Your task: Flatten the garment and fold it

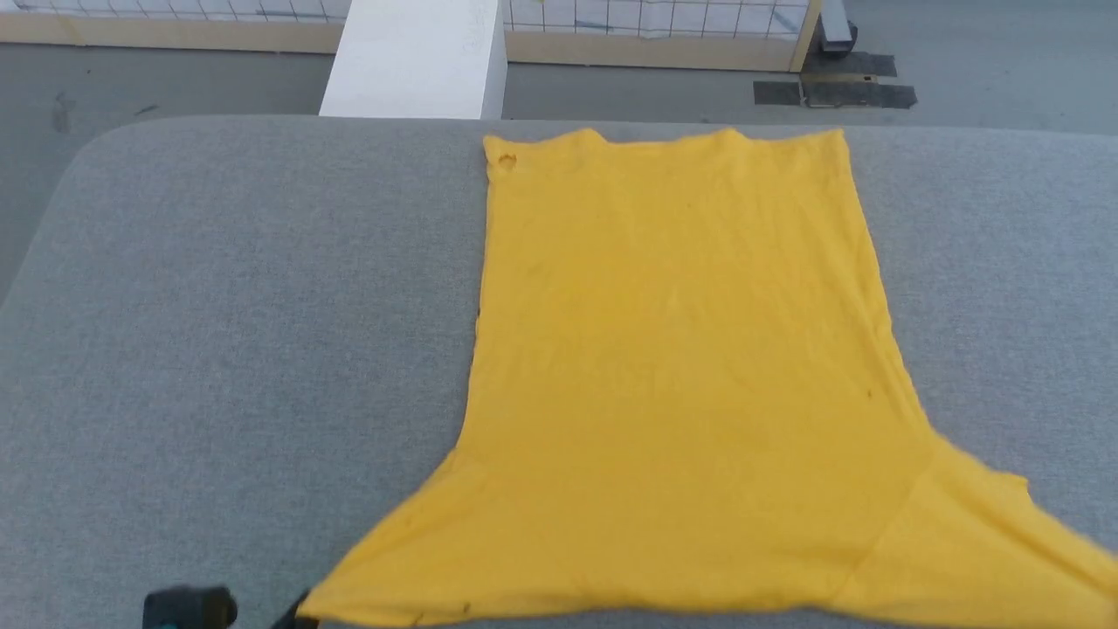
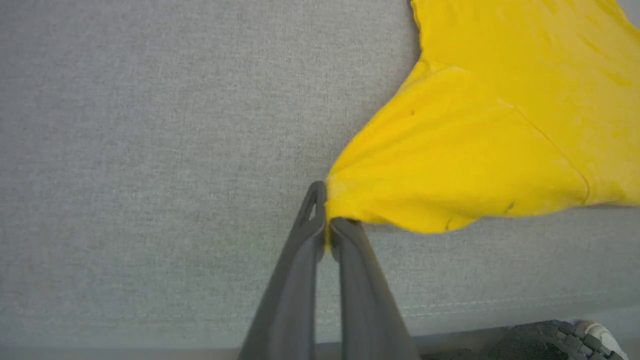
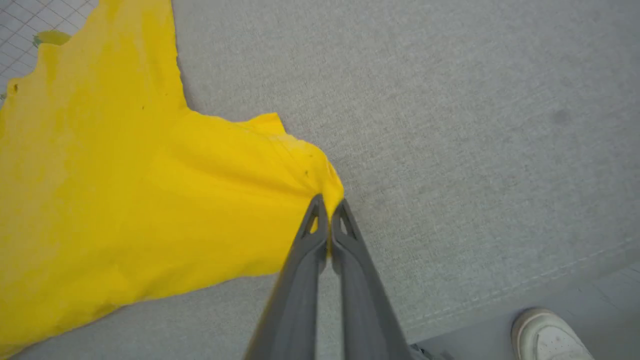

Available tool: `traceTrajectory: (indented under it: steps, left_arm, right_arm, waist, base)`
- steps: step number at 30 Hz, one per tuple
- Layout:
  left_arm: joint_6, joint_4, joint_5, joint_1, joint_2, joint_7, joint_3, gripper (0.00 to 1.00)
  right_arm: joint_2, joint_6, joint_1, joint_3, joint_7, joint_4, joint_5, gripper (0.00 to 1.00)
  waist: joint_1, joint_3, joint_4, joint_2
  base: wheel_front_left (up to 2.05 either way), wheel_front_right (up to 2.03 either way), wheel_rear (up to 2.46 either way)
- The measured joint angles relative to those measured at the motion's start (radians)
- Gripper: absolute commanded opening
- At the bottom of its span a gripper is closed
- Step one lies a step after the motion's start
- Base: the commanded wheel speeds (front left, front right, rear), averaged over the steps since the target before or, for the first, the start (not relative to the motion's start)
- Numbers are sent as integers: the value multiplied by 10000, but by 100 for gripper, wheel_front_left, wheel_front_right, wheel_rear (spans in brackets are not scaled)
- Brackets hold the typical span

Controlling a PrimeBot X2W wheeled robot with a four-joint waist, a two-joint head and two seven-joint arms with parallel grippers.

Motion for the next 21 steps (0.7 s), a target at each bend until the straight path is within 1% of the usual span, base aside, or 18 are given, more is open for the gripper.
traceTrajectory:
  steps: [2,6,9,12,13,14,15,18,21]
  left_arm:
    - [42,-38,-194,370,165,96,36,0]
    - [178,-265,-456,803,284,153,207,0]
    - [267,-439,-474,873,414,155,259,0]
    - [268,-617,-464,818,424,155,232,0]
    - [268,-669,-422,788,422,157,219,0]
    - [268,-713,-362,739,418,159,205,0]
    - [267,-765,-341,649,403,169,180,0]
    - [263,-876,-174,344,347,232,104,0]
    - [247,-1012,-127,97,188,228,54,0]
  right_arm:
    - [4,0,403,-19,267,109,107,0]
    - [4,0,911,-4,541,268,324,0]
    - [2,0,1022,121,460,508,349,0]
    - [0,0,966,397,140,859,341,0]
    - [6,2,900,508,-8,934,284,32]
    - [-4,0,808,646,-44,976,174,51]
    - [-8,0,686,836,-38,1009,44,100]
    - [8,0,243,1162,109,782,-385,100]
    - [-17,0,-382,1244,717,-314,-834,100]
  waist:
    - [0,-46,-13,0]
    - [0,-106,-3,0]
    - [0,-136,37,0]
    - [0,-134,76,0]
    - [0,-116,80,0]
    - [0,-98,82,0]
    - [0,-72,87,0]
    - [0,49,100,0]
    - [0,221,130,0]
  base:
    - [0,0,0]
    - [0,0,0]
    - [0,0,0]
    - [0,0,0]
    - [0,0,0]
    - [0,0,0]
    - [0,0,0]
    - [0,0,0]
    - [0,0,0]
